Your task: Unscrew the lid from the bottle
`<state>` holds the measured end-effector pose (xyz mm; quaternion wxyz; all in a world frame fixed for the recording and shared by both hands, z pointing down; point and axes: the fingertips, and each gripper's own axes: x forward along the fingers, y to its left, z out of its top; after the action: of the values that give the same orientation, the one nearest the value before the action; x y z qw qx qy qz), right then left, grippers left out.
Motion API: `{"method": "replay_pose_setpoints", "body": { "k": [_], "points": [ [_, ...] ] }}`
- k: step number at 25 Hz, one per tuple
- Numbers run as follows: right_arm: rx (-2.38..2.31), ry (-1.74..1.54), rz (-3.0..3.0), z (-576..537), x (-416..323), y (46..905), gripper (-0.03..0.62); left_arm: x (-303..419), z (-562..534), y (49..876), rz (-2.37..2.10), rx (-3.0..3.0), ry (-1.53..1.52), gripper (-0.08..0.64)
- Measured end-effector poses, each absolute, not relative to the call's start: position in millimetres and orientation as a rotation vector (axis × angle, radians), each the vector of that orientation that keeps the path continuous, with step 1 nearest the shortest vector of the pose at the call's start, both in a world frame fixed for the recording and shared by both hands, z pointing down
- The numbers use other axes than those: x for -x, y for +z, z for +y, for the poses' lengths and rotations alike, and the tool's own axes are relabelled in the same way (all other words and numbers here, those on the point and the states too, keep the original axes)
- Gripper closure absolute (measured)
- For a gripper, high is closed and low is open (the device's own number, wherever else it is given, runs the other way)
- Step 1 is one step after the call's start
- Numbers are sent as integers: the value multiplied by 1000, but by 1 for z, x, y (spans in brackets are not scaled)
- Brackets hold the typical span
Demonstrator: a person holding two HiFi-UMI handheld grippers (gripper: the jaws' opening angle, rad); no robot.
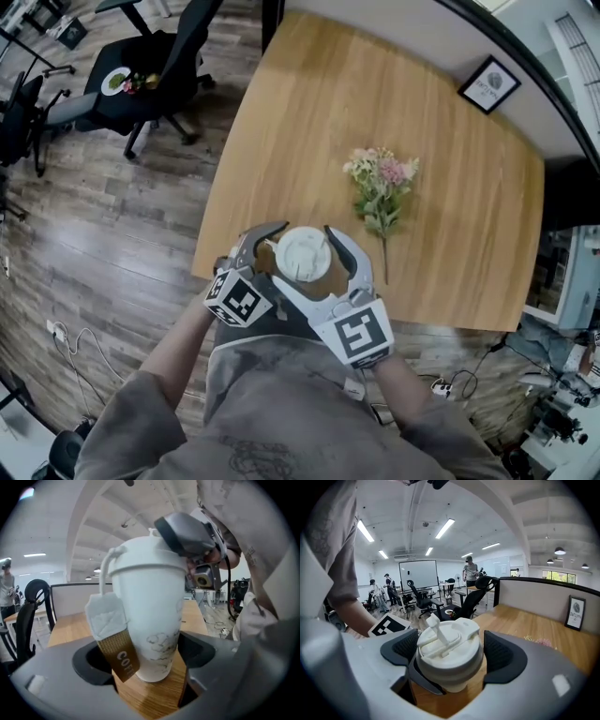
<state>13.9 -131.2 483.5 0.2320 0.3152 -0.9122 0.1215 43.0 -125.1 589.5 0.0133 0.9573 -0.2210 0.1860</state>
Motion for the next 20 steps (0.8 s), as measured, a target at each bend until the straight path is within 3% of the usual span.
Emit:
{"method": "replay_pose_setpoints", "body": {
  "k": [4, 20],
  "points": [
    [-896, 352, -2539, -132, -16, 483, 156, -48, -120, 591, -630, -3031, 579, 193],
    [-26, 117, -2799, -113, -13, 476, 156, -50, -118, 592, -622, -3047, 533, 200]
  ]
}}
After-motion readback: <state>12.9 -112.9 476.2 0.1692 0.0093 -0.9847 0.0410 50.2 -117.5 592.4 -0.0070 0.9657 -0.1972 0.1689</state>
